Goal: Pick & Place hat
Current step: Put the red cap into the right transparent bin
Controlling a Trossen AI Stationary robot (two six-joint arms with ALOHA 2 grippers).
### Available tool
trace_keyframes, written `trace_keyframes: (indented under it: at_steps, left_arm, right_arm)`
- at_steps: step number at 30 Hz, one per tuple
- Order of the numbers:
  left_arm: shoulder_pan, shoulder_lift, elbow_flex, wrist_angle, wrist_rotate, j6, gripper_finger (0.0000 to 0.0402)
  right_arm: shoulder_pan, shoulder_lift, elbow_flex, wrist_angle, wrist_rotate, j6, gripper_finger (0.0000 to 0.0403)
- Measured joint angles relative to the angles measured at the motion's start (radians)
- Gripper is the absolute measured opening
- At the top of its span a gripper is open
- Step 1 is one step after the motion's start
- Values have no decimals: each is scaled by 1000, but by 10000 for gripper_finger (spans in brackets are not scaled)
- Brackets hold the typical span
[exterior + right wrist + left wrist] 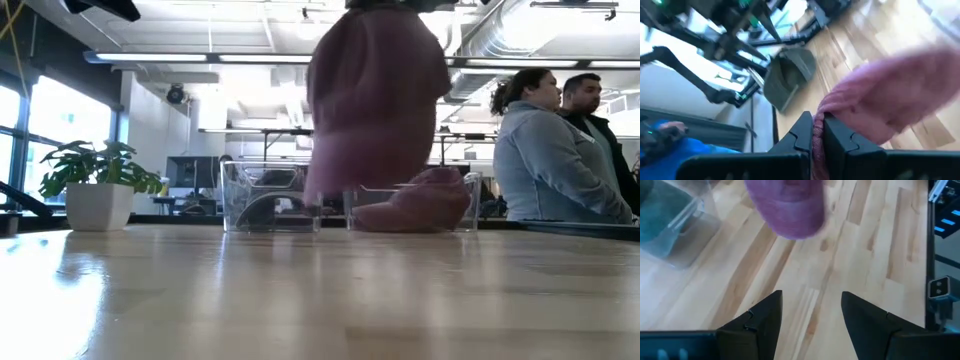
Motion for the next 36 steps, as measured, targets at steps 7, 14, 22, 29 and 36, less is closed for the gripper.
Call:
trace_keyframes:
  at_steps: [7, 14, 22, 29, 36]
  left_arm:
    - [0, 0, 0, -10, -30, 34, 198]
    - [47, 0, 0, 25, -61, 95, 198]
    - [315, 0, 0, 250, 82, 347, 198]
    - [549, 0, 1, 400, 165, 511, 198]
    - [746, 17, 1, 552, 261, 596, 198]
  right_arm:
    - [-169, -85, 0, 10, 44, 8, 17]
    - [-341, -115, 0, 53, 136, 57, 17]
    - [-524, -127, 0, 51, 166, 24, 17]
    - [-607, -129, 0, -21, 205, -11, 17]
    - [-608, -78, 0, 69, 255, 16, 17]
